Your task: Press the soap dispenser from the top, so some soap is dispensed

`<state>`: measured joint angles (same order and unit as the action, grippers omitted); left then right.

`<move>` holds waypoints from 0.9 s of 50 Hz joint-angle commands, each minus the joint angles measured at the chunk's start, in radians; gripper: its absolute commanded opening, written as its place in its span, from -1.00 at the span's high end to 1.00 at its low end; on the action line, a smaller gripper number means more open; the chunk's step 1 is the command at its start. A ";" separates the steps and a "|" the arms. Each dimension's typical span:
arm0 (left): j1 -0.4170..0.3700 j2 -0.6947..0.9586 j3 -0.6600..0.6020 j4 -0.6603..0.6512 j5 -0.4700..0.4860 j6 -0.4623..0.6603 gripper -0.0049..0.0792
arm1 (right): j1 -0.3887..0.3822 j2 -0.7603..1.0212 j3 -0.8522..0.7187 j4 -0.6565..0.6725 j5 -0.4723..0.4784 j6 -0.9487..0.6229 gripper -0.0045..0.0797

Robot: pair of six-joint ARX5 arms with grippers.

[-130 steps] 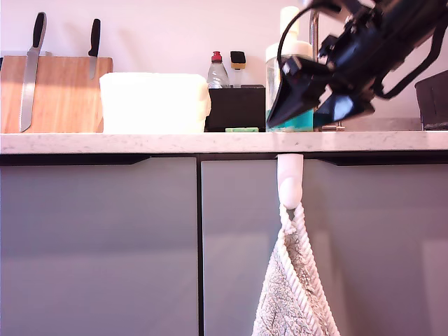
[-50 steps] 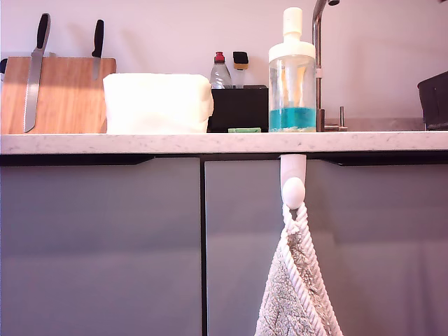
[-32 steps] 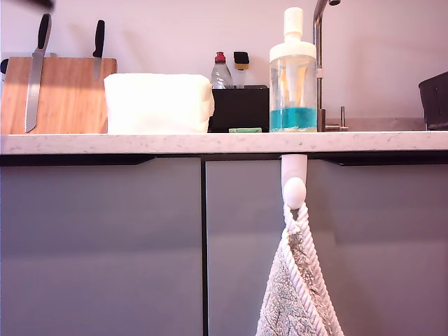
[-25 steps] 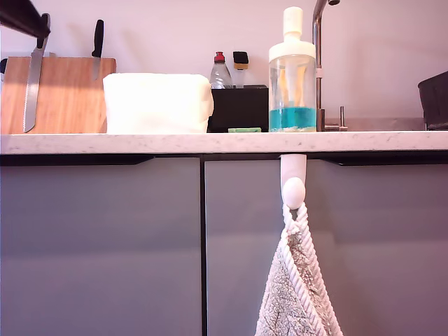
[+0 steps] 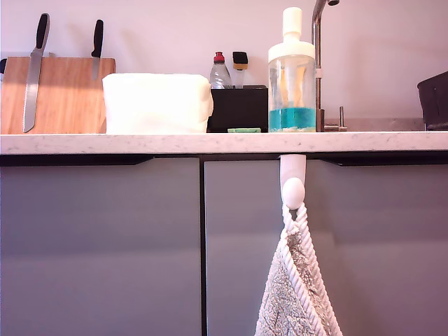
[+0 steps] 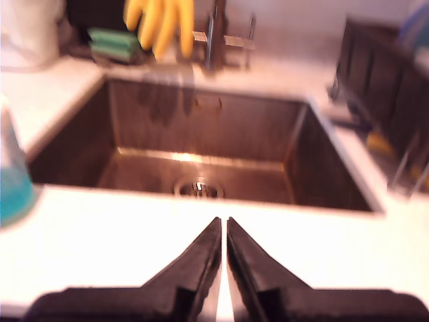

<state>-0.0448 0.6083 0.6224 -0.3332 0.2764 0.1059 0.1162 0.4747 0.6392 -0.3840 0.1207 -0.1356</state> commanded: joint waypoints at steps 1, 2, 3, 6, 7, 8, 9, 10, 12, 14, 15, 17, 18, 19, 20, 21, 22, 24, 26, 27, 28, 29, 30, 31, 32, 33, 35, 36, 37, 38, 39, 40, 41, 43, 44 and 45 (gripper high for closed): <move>0.018 -0.028 -0.055 0.033 0.000 -0.039 0.93 | -0.017 -0.034 -0.040 0.029 -0.008 0.007 0.92; 0.021 -0.034 -0.066 0.040 -0.001 -0.054 0.93 | -0.021 -0.042 -0.051 0.034 -0.010 0.010 0.92; 0.026 -0.044 -0.081 0.049 -0.002 -0.058 0.93 | -0.026 -0.053 -0.062 0.037 -0.013 0.011 0.92; 0.037 -0.076 -0.117 0.067 -0.007 -0.058 0.93 | -0.035 -0.085 -0.091 0.040 -0.023 0.016 0.92; 0.039 -0.087 -0.131 0.073 -0.009 -0.059 0.93 | -0.037 -0.095 -0.101 0.042 -0.024 0.017 0.92; 0.042 -0.099 -0.143 0.076 -0.010 -0.067 0.93 | -0.039 -0.109 -0.114 0.044 -0.031 0.019 0.92; 0.043 -0.108 -0.153 0.080 -0.009 -0.067 0.93 | -0.040 -0.120 -0.124 0.045 -0.035 0.021 0.92; 0.045 -0.122 -0.164 0.083 -0.009 -0.087 0.93 | -0.040 -0.133 -0.136 0.046 -0.036 0.027 0.92; 0.045 -0.148 -0.182 0.087 -0.014 -0.098 0.93 | -0.040 -0.164 -0.158 0.046 -0.037 0.033 0.92; 0.045 -0.176 -0.198 0.090 -0.026 -0.101 0.93 | -0.040 -0.200 -0.179 0.047 -0.042 0.034 0.92; 0.045 -0.190 -0.205 0.092 -0.033 -0.106 0.93 | -0.040 -0.216 -0.185 0.050 -0.042 0.035 0.92; 0.045 -0.222 -0.212 0.092 -0.051 -0.107 0.93 | -0.040 -0.248 -0.193 0.058 -0.045 0.040 0.92; 0.045 -0.237 -0.213 0.092 -0.058 -0.107 0.93 | -0.040 -0.267 -0.193 0.056 -0.053 0.039 0.92; 0.045 -0.254 -0.213 0.090 -0.066 -0.107 0.93 | -0.040 -0.279 -0.193 0.056 -0.061 0.037 0.92; 0.045 -0.270 -0.213 0.090 -0.072 -0.107 0.93 | -0.040 -0.288 -0.193 0.055 -0.066 0.038 0.92; 0.045 -0.288 -0.213 0.090 -0.076 -0.107 0.93 | -0.040 -0.306 -0.193 0.051 -0.067 0.040 0.92; 0.045 -0.302 -0.213 0.088 -0.077 -0.106 0.93 | -0.040 -0.317 -0.192 0.043 -0.066 0.054 0.92; 0.045 -0.328 -0.213 0.085 -0.077 -0.107 0.93 | -0.040 -0.340 -0.192 0.030 -0.065 0.077 0.92; 0.045 -0.349 -0.213 0.077 -0.076 -0.107 0.93 | -0.040 -0.358 -0.192 0.023 -0.065 0.099 0.92; 0.045 -0.357 -0.213 0.074 -0.076 -0.107 0.93 | -0.040 -0.364 -0.192 0.020 -0.065 0.109 0.92; 0.045 -0.366 -0.213 0.068 -0.076 -0.107 0.93 | -0.040 -0.370 -0.192 0.018 -0.066 0.109 0.92; 0.045 -0.372 -0.213 0.061 -0.074 -0.107 0.93 | -0.040 -0.373 -0.192 0.016 -0.066 0.109 0.92; 0.045 -0.376 -0.213 0.054 -0.071 -0.107 0.93 | -0.040 -0.376 -0.192 0.014 -0.067 0.109 0.92; 0.045 -0.380 -0.213 0.045 -0.071 -0.107 0.93 | -0.040 -0.376 -0.192 0.011 -0.067 0.109 0.92; 0.045 -0.383 -0.213 0.038 -0.071 -0.107 0.93 | -0.040 -0.376 -0.192 0.008 -0.066 0.109 0.92; 0.045 -0.386 -0.213 0.031 -0.071 -0.107 0.93 | -0.040 -0.376 -0.192 0.002 -0.066 0.109 0.92; 0.045 -0.388 -0.213 0.018 -0.072 -0.106 0.93 | -0.040 -0.376 -0.192 -0.013 -0.066 0.109 0.92; 0.045 -0.388 -0.213 0.011 -0.072 -0.106 0.93 | -0.040 -0.376 -0.192 -0.023 -0.065 0.109 0.92; 0.045 -0.388 -0.213 0.004 -0.072 -0.106 0.93 | -0.040 -0.376 -0.192 -0.033 -0.065 0.109 0.92; 0.045 -0.388 -0.213 -0.005 -0.072 -0.106 0.93 | -0.040 -0.376 -0.192 -0.046 -0.064 0.109 0.92; 0.045 -0.388 -0.213 -0.013 -0.072 -0.106 0.93 | -0.040 -0.376 -0.192 -0.057 -0.063 0.109 0.92; 0.045 -0.388 -0.213 -0.021 -0.072 -0.106 0.93 | -0.040 -0.376 -0.192 -0.072 -0.062 0.109 0.92; 0.045 -0.387 -0.213 -0.030 -0.072 -0.106 0.93 | -0.040 -0.376 -0.192 -0.087 -0.062 0.109 0.92; 0.045 -0.387 -0.213 -0.050 -0.072 -0.106 0.93 | -0.040 -0.376 -0.192 -0.117 -0.063 0.109 0.92; 0.045 -0.387 -0.213 -0.061 -0.072 -0.106 0.93 | -0.040 -0.376 -0.192 -0.133 -0.063 0.109 0.92; 0.045 -0.387 -0.213 -0.072 -0.073 -0.106 0.93 | -0.040 -0.376 -0.192 -0.149 -0.063 0.109 0.92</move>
<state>-0.0032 0.2180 0.4168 -0.3916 0.2066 0.0029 0.0784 0.0933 0.4496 -0.5095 0.0593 -0.0269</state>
